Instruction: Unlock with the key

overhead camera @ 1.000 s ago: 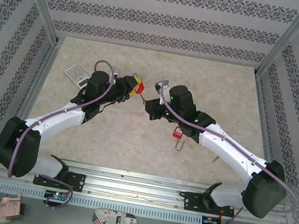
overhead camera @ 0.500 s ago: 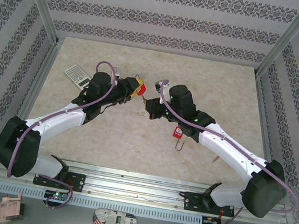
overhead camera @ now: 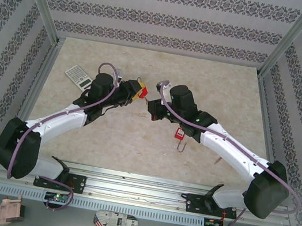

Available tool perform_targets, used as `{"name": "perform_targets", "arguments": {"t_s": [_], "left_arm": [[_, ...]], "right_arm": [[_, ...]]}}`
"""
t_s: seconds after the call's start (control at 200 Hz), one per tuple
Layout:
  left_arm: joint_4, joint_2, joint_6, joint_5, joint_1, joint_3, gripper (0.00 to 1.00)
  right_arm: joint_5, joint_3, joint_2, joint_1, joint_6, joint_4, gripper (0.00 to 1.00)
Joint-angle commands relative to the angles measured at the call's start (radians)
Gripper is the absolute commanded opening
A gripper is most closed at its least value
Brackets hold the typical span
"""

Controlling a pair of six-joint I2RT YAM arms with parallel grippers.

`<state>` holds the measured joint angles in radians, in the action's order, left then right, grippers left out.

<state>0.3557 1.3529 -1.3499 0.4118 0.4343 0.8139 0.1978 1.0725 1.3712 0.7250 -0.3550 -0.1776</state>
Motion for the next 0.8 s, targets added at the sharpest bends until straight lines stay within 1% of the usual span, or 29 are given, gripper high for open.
{"name": "perform_targets", "arguments": {"t_s": [0.0, 0.205, 0.405, 0.455, 0.555, 0.664, 0.799], "left_arm": [[-0.025, 0.006, 0.037, -0.003, 0.027, 0.034, 0.0], [0.016, 0.031, 0.009, -0.013, 0.046, 0.03, 0.0], [0.05, 0.049, -0.02, -0.021, 0.052, 0.034, 0.0], [0.032, 0.049, -0.012, -0.024, 0.056, 0.047, 0.0], [-0.013, 0.044, 0.016, -0.051, 0.072, 0.064, 0.0], [-0.023, 0.049, 0.022, -0.072, 0.086, 0.067, 0.0], [-0.023, 0.045, 0.009, -0.128, 0.097, 0.061, 0.0]], "right_arm": [[-0.031, 0.04, 0.009, 0.009, 0.022, 0.003, 0.0], [-0.014, 0.041, 0.028, 0.013, 0.001, 0.029, 0.0], [-0.031, 0.038, 0.031, 0.015, -0.004, 0.031, 0.0], [-0.038, 0.037, 0.033, 0.016, -0.007, 0.031, 0.0], [-0.036, 0.037, 0.036, 0.015, -0.022, 0.041, 0.0], [-0.041, 0.046, 0.045, 0.016, -0.037, 0.047, 0.0], [-0.029, 0.056, 0.062, 0.016, -0.048, 0.056, 0.0]]}}
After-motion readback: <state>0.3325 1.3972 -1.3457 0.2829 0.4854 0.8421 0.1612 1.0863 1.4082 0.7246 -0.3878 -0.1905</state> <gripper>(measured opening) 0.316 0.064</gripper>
